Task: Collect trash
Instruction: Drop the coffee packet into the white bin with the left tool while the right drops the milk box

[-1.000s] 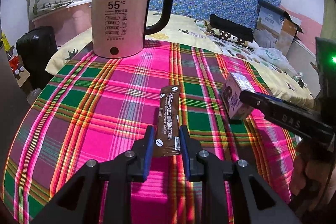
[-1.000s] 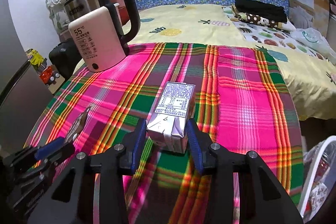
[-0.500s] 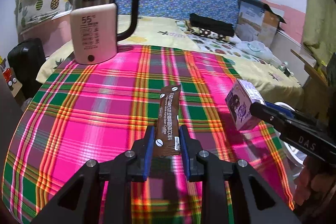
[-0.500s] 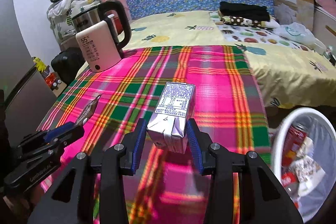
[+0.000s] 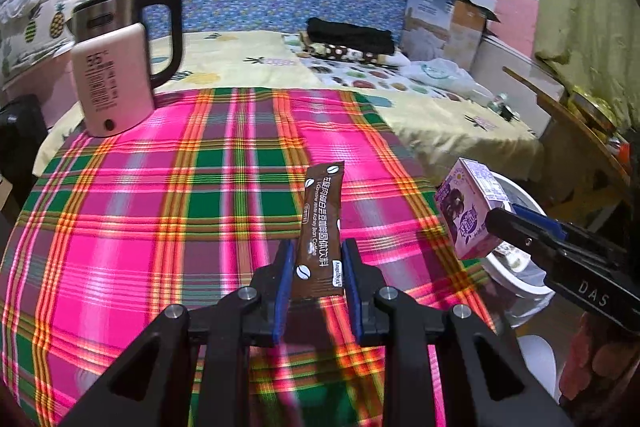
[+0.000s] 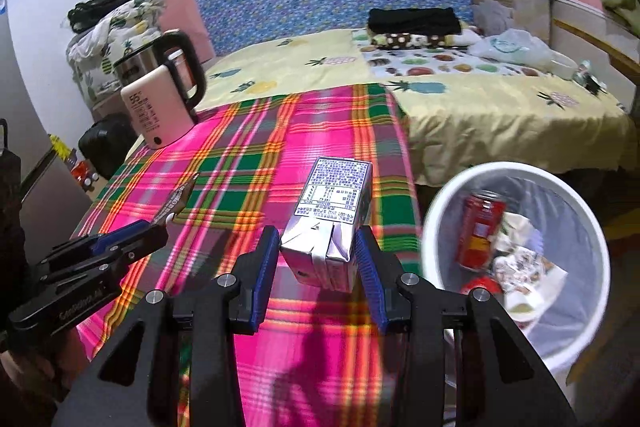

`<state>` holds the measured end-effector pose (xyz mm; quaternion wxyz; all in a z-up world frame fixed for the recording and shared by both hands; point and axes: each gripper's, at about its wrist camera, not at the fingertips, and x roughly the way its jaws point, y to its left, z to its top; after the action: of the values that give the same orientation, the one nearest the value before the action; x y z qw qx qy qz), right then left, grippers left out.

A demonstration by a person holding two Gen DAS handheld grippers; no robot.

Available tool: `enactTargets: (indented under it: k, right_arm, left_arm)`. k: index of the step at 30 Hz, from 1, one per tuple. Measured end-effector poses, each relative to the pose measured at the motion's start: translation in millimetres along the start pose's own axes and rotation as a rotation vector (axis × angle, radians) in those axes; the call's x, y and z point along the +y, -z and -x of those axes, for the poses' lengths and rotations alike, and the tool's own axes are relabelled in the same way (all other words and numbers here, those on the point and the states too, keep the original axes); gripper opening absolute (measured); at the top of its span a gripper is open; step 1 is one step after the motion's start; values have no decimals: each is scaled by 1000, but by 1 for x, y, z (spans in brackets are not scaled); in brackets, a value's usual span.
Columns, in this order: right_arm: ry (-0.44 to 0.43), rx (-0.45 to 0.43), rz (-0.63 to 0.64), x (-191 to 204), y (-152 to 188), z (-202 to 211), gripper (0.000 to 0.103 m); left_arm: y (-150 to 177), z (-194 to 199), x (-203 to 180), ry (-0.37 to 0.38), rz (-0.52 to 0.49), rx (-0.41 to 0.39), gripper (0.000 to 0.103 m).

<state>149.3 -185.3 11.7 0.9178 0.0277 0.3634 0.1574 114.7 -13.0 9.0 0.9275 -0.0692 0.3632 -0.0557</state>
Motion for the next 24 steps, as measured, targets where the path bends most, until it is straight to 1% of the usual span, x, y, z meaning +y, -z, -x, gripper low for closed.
enactTargets:
  k: [11, 19, 24]
  right_arm:
    - [59, -33, -74, -40, 15, 21, 41]
    - [123, -43, -153, -79, 28, 35, 41]
    - [152, -37, -192, -96, 35, 39, 41]
  left_arm:
    - [-8, -14, -57, 104, -84, 18, 25]
    - [-8, -32, -103, 187, -150, 52, 25]
    - [-8, -44, -131, 233, -193, 76, 25]
